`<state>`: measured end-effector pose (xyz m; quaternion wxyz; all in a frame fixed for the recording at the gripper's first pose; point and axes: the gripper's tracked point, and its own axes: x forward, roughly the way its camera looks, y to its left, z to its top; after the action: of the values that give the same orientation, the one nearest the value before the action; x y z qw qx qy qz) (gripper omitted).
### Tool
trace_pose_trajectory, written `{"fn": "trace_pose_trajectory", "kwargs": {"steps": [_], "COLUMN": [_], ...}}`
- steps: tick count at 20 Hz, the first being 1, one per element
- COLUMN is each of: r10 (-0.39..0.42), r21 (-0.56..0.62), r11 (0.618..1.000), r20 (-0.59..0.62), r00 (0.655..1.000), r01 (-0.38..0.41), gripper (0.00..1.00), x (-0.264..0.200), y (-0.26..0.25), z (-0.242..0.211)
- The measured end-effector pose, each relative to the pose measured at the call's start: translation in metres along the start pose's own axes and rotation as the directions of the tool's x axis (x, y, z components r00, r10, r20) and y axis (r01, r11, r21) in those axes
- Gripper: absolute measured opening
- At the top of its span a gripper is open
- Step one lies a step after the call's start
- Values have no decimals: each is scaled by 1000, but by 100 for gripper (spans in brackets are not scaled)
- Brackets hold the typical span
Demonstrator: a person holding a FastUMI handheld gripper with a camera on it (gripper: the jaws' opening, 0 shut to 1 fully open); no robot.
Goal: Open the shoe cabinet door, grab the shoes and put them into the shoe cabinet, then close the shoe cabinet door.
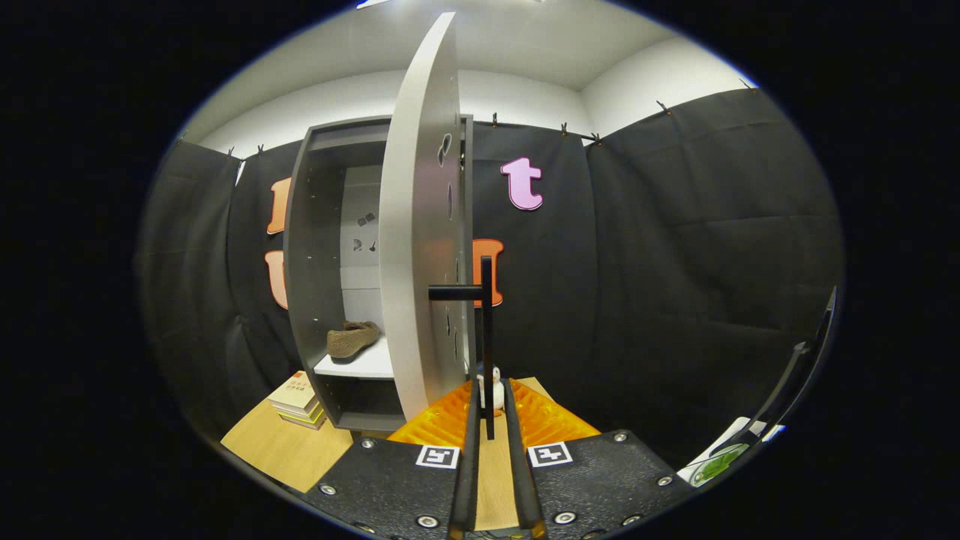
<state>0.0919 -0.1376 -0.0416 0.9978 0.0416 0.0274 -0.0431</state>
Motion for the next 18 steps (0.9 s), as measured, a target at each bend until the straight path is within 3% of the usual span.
{"fn": "trace_pose_trajectory", "kwargs": {"steps": [13, 18], "r10": [-128, -119], "r21": [-59, -60], "r11": [990, 991], "r20": [-15, -35], "r00": [992, 992], "r01": [127, 117], "gripper": [19, 19], "x": [-20, -35], "y": [-46, -35], "z": [-5, -10]}}
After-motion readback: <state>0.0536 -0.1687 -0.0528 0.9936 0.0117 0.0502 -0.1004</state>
